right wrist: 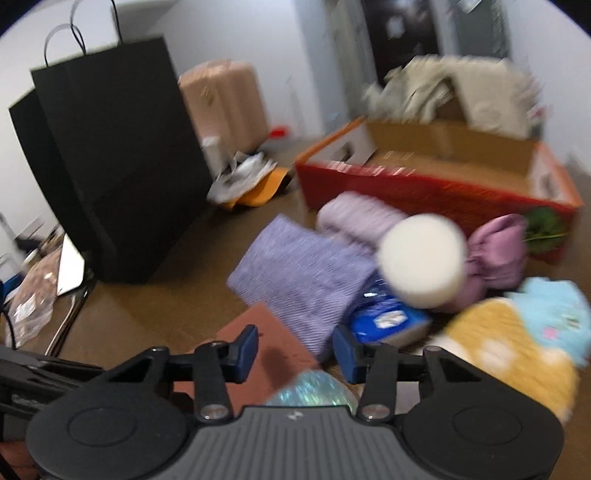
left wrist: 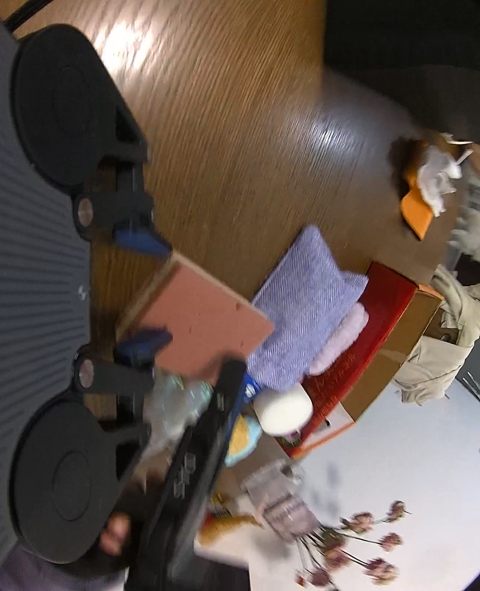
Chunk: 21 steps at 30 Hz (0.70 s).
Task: Organize soft objects
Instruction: 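Reach the left tool to the pink sponge block and close on it, then carry the pink sponge block into the cardboard box and open the left tool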
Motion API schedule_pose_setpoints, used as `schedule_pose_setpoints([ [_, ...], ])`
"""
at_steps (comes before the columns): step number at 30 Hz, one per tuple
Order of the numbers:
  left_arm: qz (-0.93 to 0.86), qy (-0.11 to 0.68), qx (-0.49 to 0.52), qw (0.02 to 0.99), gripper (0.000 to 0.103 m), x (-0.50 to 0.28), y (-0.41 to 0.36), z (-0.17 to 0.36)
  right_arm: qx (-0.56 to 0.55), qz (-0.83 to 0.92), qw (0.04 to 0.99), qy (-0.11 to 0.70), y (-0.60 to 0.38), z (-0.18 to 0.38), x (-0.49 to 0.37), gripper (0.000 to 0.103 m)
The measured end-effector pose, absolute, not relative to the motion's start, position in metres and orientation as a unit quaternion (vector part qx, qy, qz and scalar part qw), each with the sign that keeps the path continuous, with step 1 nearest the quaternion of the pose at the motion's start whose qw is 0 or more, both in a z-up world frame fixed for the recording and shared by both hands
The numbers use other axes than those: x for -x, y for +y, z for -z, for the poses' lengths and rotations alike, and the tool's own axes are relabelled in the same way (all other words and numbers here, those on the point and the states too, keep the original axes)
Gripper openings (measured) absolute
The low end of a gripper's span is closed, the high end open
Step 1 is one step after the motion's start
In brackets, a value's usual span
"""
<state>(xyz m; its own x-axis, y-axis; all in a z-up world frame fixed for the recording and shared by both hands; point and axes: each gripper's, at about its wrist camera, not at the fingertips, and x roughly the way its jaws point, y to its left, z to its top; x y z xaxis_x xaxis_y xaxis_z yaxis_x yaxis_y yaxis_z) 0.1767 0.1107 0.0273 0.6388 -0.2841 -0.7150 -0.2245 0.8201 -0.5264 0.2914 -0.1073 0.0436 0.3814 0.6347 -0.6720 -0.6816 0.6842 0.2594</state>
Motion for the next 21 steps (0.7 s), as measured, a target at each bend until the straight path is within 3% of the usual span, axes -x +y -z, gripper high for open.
schedule_pose_setpoints([
  [3,0.003,0.414,0.309,0.856,0.024,-0.188,0.124,-0.028,0.027,-0.409,0.813,0.413,-0.099,-0.039,-0.301,0.032],
  [6,-0.003,0.413,0.313,0.855,0.023,-0.196,0.133,-0.033,0.015,-0.410,0.798,0.441,-0.104,-0.039,-0.298,0.029],
  [12,0.018,0.428,0.299,0.852,0.038,-0.204,0.120,-0.036,-0.044,-0.394,0.787,0.472,-0.123,-0.035,-0.297,0.031],
  [13,0.024,0.433,0.305,0.848,0.047,-0.204,0.119,-0.036,-0.051,-0.385,0.789,0.476,-0.123,-0.033,-0.301,0.031],
  [14,0.030,0.434,0.309,0.845,0.050,-0.203,0.117,-0.037,-0.058,-0.383,0.787,0.480,-0.128,-0.032,-0.303,0.031],
  [17,0.013,0.431,0.283,0.856,0.041,-0.201,0.110,-0.045,-0.070,-0.392,0.782,0.480,-0.126,-0.031,-0.304,0.027],
  [21,0.014,0.373,0.259,0.891,0.040,-0.199,0.111,-0.090,-0.051,-0.411,0.806,0.423,-0.127,-0.071,-0.292,0.027],
])
